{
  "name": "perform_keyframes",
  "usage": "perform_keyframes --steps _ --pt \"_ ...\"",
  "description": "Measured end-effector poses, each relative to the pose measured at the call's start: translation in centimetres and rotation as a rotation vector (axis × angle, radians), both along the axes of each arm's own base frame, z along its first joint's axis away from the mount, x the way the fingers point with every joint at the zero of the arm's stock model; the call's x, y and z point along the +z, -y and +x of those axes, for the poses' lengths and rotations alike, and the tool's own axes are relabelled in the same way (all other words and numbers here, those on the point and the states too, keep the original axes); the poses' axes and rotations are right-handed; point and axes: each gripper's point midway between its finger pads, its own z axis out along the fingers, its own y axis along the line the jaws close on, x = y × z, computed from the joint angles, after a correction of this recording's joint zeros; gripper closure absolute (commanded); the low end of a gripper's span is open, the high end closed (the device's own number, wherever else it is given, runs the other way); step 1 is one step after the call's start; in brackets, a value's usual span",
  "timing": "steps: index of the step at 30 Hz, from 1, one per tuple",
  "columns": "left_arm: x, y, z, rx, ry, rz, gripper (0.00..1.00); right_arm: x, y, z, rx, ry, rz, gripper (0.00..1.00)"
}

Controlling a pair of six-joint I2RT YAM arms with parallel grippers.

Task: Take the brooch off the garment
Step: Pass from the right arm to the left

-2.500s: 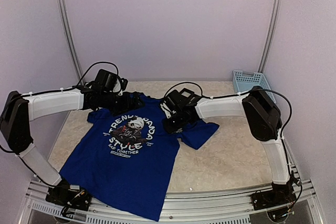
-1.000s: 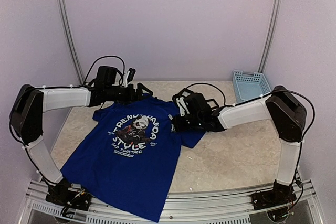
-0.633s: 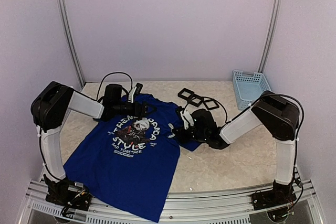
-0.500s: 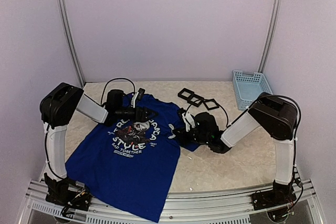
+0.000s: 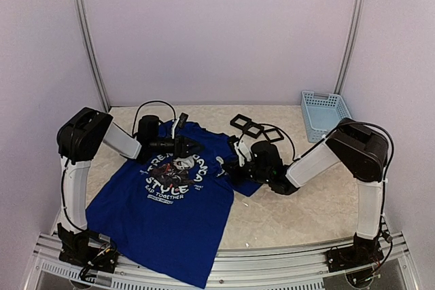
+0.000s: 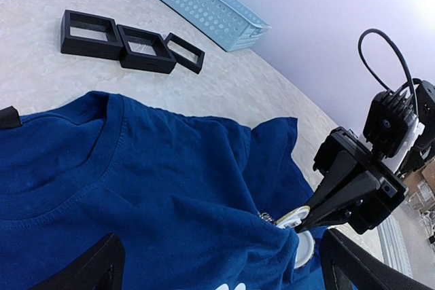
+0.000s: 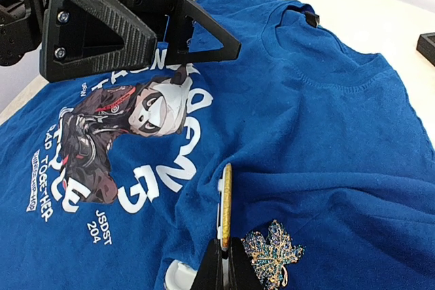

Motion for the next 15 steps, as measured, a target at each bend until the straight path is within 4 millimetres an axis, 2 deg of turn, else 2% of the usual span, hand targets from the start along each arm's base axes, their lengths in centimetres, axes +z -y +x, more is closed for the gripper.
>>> perform_keyframes --steps 4,7,11,15 --pt "0.2 0.2 -0.4 -0.023 0.029 -0.002 0.02 1.5 -0.1 0.1 -0.003 0.023 0.027 1.00" --pt "-0.8 0.0 -1.9 -0.034 0.061 0.012 0.02 1.0 0.7 -0.4 -0.020 0.043 0.035 1.00" --pt "-2.3 0.2 -4.5 -0.055 0.103 0.036 0.02 -0.9 1.7 -2.6 -0.040 0.059 0.011 1.00" --pt "-2.0 1.5 -6.5 -0.102 0.144 0.022 0.02 -0.7 1.3 -4.9 -0.024 0.104 0.025 1.00"
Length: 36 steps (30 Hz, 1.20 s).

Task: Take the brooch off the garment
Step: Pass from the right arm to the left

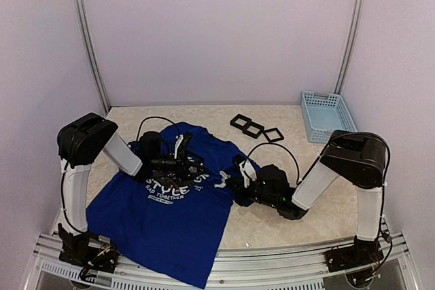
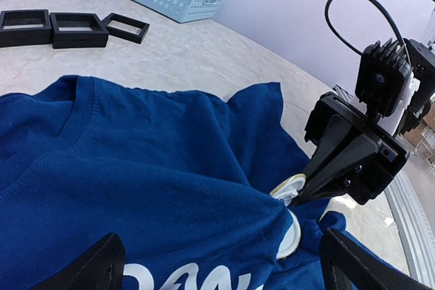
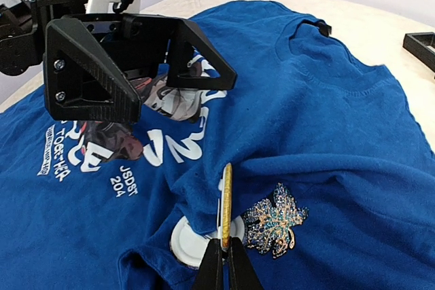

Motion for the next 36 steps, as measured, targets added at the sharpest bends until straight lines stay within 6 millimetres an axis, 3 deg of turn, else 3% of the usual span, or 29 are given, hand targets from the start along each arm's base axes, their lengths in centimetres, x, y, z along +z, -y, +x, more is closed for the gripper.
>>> perform_keyframes --steps 5,12,15,23,29,36 --pt "1.2 -0.4 -1.5 -0.008 0.021 -0.001 0.02 1.2 -0.5 -1.3 -0.009 0.065 -0.007 1.00" --pt "6.0 1.0 -1.7 0.029 0.139 0.021 0.02 4.4 -0.5 -0.8 -0.046 0.131 0.028 1.00" --pt "7.1 1.5 -2.2 0.027 0.164 0.029 0.03 5.6 -0.7 -1.0 -0.032 0.156 0.040 1.00" --pt "5.5 2.1 -4.0 -0.031 0.150 0.090 0.08 6.9 -1.5 -2.0 0.043 0.195 0.035 1.00" --pt "6.4 2.2 -5.6 -0.077 0.170 0.081 0.19 8.3 -1.8 -3.2 0.114 0.208 0.060 1.00" --pt "6.7 2.3 -7.9 -0.121 0.165 0.065 0.27 8.3 -1.4 -4.2 0.144 0.207 0.079 1.00"
